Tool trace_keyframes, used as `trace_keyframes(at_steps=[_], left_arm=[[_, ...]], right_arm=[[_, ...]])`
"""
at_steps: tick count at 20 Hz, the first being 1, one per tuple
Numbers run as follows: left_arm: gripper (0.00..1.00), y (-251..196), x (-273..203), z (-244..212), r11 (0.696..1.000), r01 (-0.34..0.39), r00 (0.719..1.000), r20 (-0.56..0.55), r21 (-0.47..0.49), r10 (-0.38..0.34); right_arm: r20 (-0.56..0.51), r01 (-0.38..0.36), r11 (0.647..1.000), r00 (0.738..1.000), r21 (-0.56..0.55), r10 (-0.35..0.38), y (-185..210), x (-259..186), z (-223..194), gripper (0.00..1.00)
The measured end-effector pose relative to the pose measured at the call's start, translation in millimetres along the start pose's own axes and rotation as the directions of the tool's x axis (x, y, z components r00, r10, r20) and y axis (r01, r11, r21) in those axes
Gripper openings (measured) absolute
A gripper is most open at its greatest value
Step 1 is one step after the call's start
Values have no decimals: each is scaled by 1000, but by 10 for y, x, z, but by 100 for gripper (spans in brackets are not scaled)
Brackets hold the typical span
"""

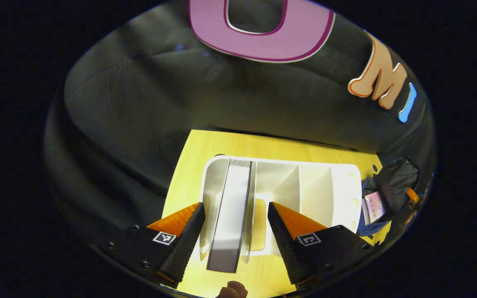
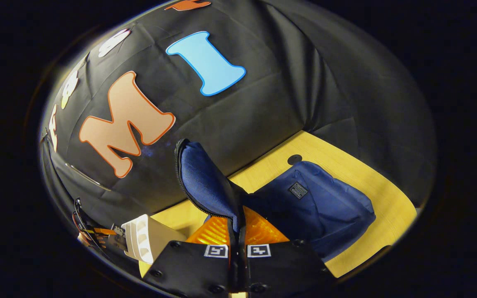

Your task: Open the schoolbag, grab two books from the bookshelf and put them into the schoolbag.

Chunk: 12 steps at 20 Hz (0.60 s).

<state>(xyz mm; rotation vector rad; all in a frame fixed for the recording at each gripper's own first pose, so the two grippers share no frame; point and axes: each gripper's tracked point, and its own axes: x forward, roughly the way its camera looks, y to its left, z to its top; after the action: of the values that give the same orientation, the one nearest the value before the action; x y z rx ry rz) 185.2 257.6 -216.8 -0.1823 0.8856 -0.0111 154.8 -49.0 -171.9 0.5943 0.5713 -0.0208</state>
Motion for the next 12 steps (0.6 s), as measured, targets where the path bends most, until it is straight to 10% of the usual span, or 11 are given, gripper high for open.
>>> trace_keyframes(at_steps=[9, 12], left_arm=[[76, -9, 268, -258, 999, 23, 991, -129, -24, -26], [48, 143, 264, -344, 999, -35, 984, -175, 9, 36]], right_arm=[[-2, 6, 1000, 1000, -1, -6, -21, -3, -16, 5], [-6, 7, 1000, 1000, -7, -7, -4, 28, -30, 3]])
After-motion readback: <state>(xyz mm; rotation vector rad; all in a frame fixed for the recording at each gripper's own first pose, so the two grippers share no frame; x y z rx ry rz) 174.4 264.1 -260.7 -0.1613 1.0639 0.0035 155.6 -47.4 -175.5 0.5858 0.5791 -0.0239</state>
